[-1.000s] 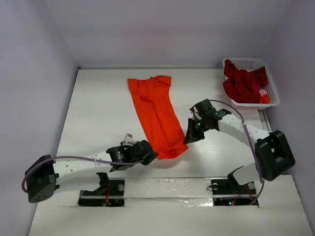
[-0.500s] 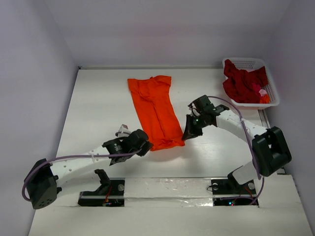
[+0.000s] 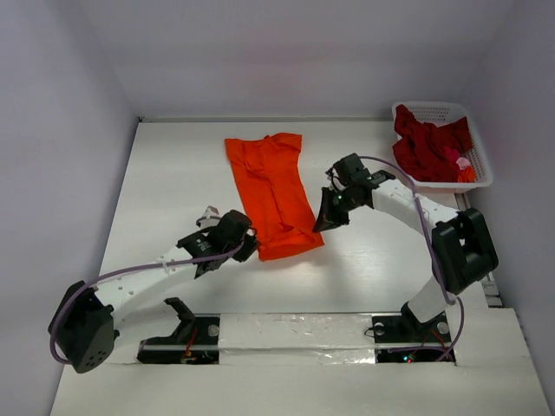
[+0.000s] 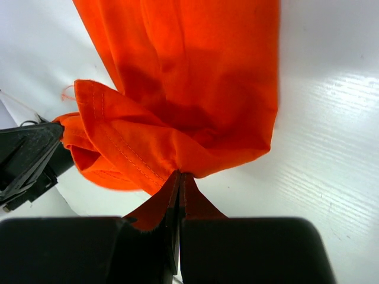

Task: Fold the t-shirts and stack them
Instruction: Fold the tshirt

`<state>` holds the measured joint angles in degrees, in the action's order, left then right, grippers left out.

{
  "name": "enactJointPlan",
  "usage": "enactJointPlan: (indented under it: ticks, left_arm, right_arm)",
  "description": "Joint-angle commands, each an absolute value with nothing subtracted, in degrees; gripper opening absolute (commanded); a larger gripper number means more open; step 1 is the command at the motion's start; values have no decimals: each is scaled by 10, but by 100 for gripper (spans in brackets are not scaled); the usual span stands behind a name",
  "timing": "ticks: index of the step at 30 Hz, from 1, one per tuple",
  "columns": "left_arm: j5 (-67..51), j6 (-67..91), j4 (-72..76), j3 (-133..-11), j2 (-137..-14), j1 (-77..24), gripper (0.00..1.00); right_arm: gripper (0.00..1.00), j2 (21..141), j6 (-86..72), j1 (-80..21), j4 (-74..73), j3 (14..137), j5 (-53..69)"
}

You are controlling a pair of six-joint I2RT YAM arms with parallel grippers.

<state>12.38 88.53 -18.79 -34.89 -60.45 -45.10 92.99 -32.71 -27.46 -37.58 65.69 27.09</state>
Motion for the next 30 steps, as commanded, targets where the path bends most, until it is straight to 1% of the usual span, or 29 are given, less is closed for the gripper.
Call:
enactJointPlan:
  ticks: [1,14,30]
  left_arm:
    - [110,834,-178,-381,-616,-427,0]
    - [75,761,-155,-437,-669,-366,0]
    - [55,713,-132,-473,-740,-331,0]
  right_arm:
    - [0,938,-330,-272,-380,694,264]
    - [0,1001,-330,-266,-375,766,260]
    - [0,1056,-339,-256,-359,823,245]
